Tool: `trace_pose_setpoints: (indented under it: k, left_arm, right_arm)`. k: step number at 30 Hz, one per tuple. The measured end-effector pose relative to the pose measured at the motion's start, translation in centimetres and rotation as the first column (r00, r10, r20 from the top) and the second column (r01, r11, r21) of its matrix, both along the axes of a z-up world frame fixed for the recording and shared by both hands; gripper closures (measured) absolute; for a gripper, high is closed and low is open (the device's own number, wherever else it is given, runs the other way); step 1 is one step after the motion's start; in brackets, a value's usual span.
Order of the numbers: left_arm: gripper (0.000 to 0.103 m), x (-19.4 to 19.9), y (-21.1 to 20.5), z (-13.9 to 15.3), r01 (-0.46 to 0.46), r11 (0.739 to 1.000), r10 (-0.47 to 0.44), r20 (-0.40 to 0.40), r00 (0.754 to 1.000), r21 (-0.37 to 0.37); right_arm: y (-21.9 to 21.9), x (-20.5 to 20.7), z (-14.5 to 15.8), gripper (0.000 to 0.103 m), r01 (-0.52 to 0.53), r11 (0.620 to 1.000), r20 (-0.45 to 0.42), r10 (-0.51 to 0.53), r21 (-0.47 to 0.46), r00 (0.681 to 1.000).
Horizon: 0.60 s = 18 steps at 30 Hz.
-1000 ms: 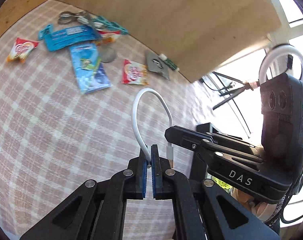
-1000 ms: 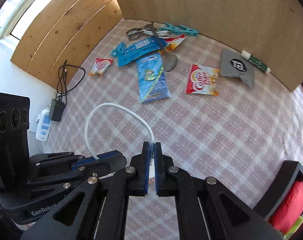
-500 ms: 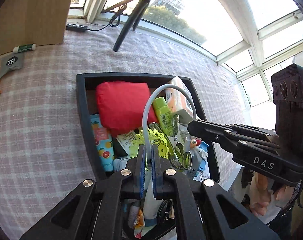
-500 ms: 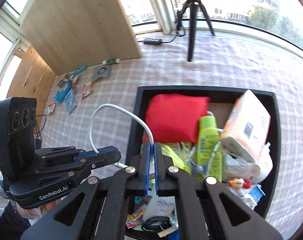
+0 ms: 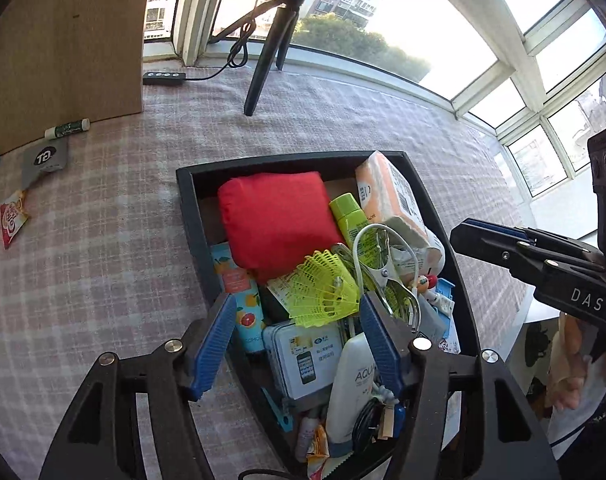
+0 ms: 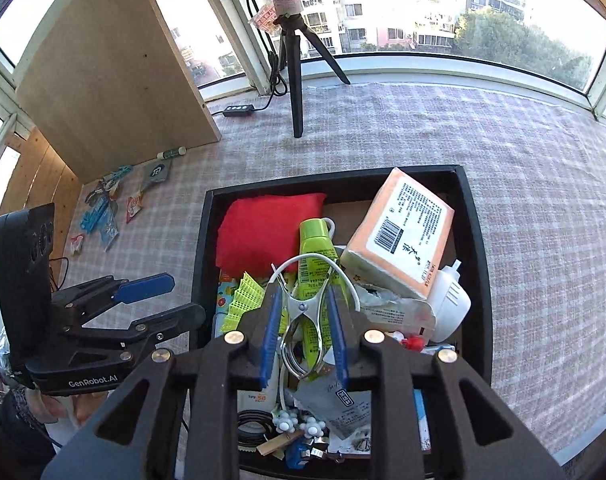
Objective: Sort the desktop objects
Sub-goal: 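Carry the white USB cable into the black tray and release it, then grasp the metal spoon with the left tool while the right tool grasps a Coffee-mate sachet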
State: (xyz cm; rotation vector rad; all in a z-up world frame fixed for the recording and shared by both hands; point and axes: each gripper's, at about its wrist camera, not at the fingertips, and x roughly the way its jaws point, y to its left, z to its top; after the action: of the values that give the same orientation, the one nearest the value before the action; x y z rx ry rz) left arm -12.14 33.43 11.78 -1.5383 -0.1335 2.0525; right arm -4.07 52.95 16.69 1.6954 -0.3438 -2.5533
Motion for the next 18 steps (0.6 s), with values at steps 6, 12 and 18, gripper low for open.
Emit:
trace_pose_setpoints:
  k: [6, 12, 18]
  left_arm:
    - [0.046, -2.2, -7.3, -1.3, -0.114, 0.992, 0.114, -0.012, 0.993, -0.047]
    - [0.049, -4.8, -18.5, -3.7, -0.293, 0.950, 0.294, -0.006, 0.956, -0.112]
    - [0.054, -7.6, -30.1, -6.1, -0.450, 0.877, 0.458, 0.010, 0.889, -0.170]
  right_arm:
    - [-6.0, -3.0, -0.1, 0.076, -0.124, 0.992, 0.001, 0.124, 0.003, 0.992]
    - [-13.8, -7.4, -0.8, 0.076, -0.268, 0.963, 0.001, 0.268, 0.023, 0.964]
    - [-23.1, -12.8, -2.5, 0.076, -0.430, 0.903, 0.019, 0.430, -0.012, 0.902]
